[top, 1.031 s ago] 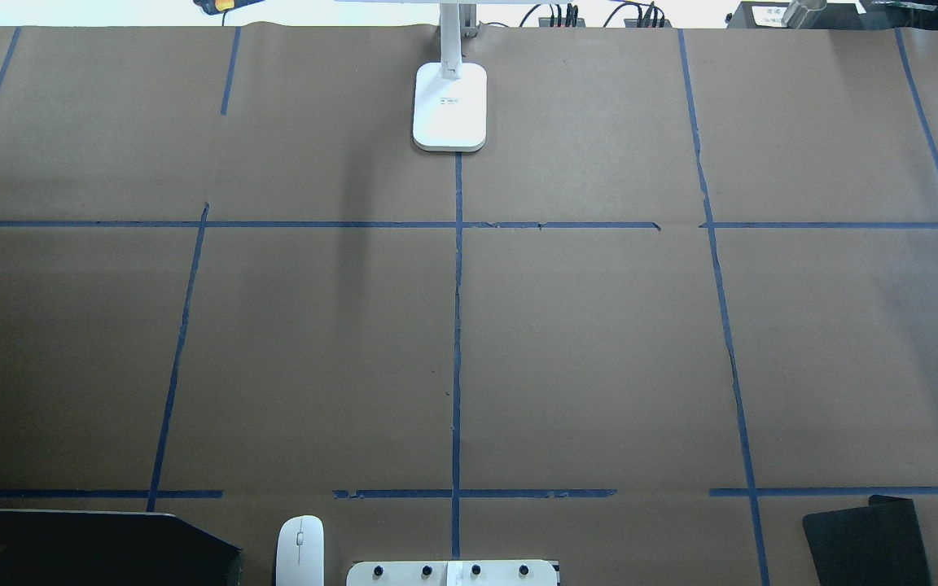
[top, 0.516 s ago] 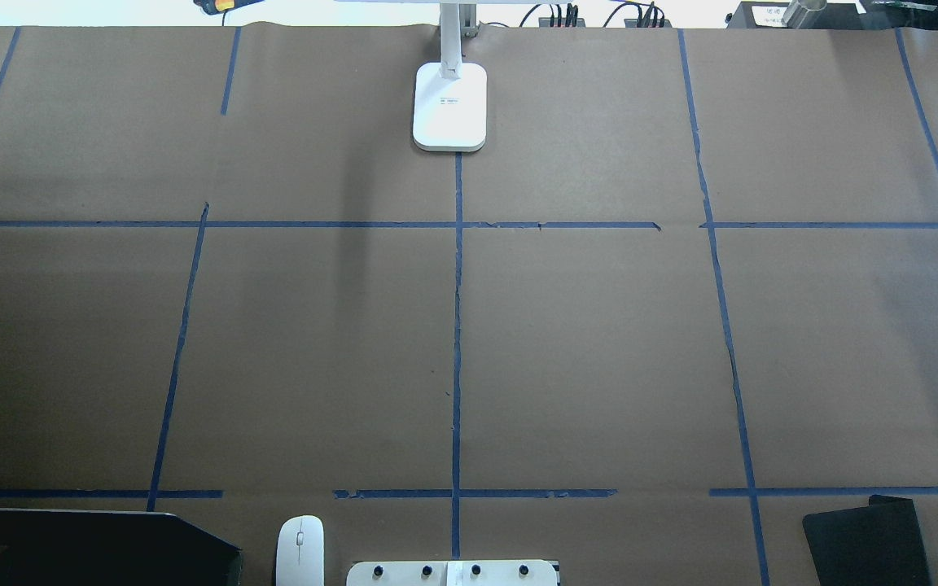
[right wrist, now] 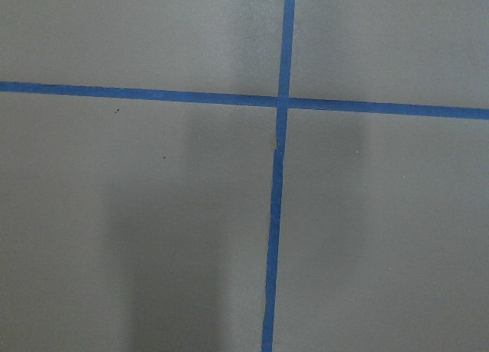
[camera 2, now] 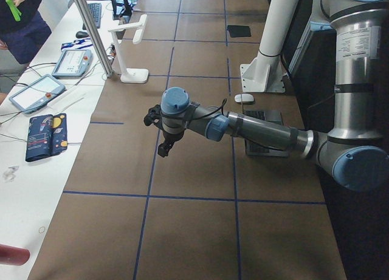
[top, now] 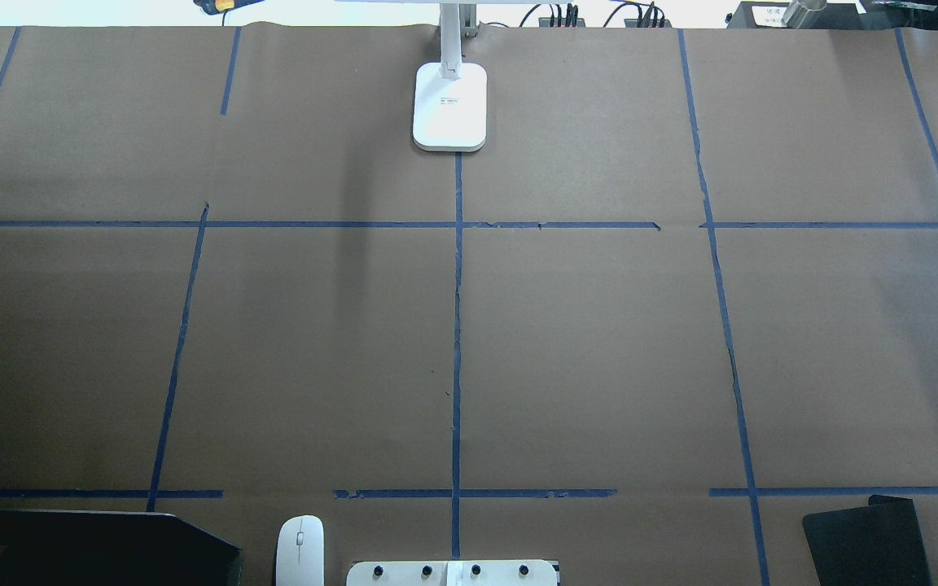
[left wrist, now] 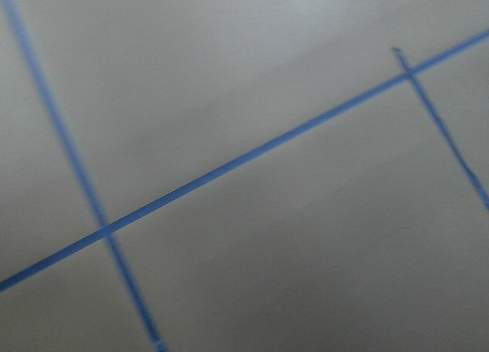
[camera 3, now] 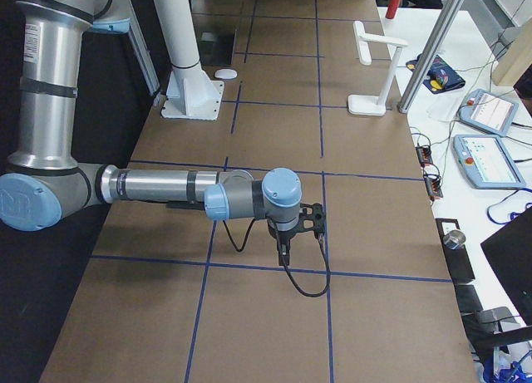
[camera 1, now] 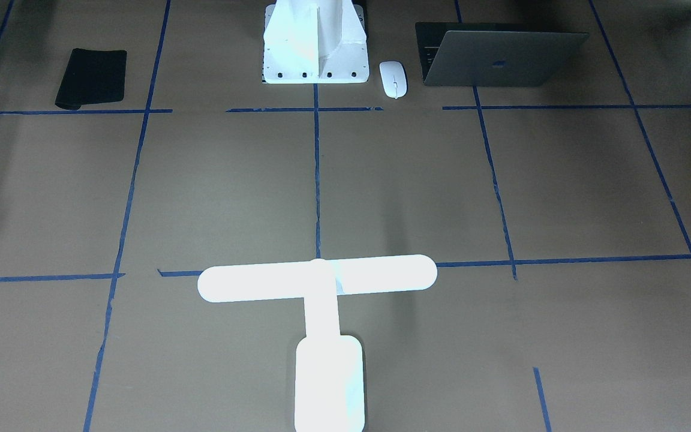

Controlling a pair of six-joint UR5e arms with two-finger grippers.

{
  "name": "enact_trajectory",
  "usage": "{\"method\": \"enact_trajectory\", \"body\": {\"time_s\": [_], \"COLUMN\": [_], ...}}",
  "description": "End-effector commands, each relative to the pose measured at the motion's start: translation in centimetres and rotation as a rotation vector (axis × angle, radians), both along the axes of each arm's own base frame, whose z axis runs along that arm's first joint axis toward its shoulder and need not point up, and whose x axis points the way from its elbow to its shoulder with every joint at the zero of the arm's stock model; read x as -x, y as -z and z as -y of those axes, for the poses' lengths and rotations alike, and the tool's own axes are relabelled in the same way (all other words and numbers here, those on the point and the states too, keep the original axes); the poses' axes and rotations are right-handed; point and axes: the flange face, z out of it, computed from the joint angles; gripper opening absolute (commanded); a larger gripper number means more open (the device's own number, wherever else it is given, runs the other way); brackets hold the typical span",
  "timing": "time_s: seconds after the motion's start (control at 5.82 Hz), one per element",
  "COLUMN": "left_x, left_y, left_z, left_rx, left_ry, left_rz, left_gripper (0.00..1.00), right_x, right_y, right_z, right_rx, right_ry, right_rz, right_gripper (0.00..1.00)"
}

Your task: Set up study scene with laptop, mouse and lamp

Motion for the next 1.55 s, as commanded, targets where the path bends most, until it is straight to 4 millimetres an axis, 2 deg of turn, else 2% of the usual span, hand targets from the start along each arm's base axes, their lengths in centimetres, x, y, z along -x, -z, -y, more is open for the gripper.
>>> {"method": "enact_trajectory", "body": {"time_s": [0.0,0.17,0.52,0.69,0.86,1.03,1.2,1.38], "left_x": [-6.2,-7.6,-12.4,-13.9,-16.0,-18.0,-20.7,-21.0], "left_y": [6.2,10.0,15.4,16.4,16.9,16.6,15.3,14.7], "left_z": [-2.5,-4.9,-11.3,-14.8,-16.8,-18.0,-20.1,-20.7], "left_rx": [-0.139,-0.218,-0.316,-0.325,-0.332,-0.341,-0.337,-0.33], "left_ry": [-0.159,-0.21,-0.387,-0.477,-0.559,-0.609,-0.675,-0.69], "left_rz": [-0.076,-0.099,-0.157,-0.175,-0.189,-0.175,-0.127,-0.112], "left_gripper": [1.0,1.0,1.0,1.0,1.0,1.0,1.0,1.0], "right_x": [0.0,0.0,0.0,0.0,0.0,0.0,0.0,0.0], "right_y": [0.0,0.1,0.0,0.0,0.0,-0.1,0.0,0.1], "right_z": [0.0,0.0,0.0,0.0,0.0,0.0,0.1,0.1], "right_rx": [0.0,-0.001,0.0,0.003,0.003,0.004,0.001,0.0], "right_ry": [0.0,0.0,0.0,-0.001,-0.001,-0.001,-0.001,-0.001], "right_rz": [0.0,0.001,0.001,0.001,0.001,0.001,0.001,0.001], "right_gripper": [1.0,1.0,1.0,1.0,1.0,1.0,1.0,1.0]}}
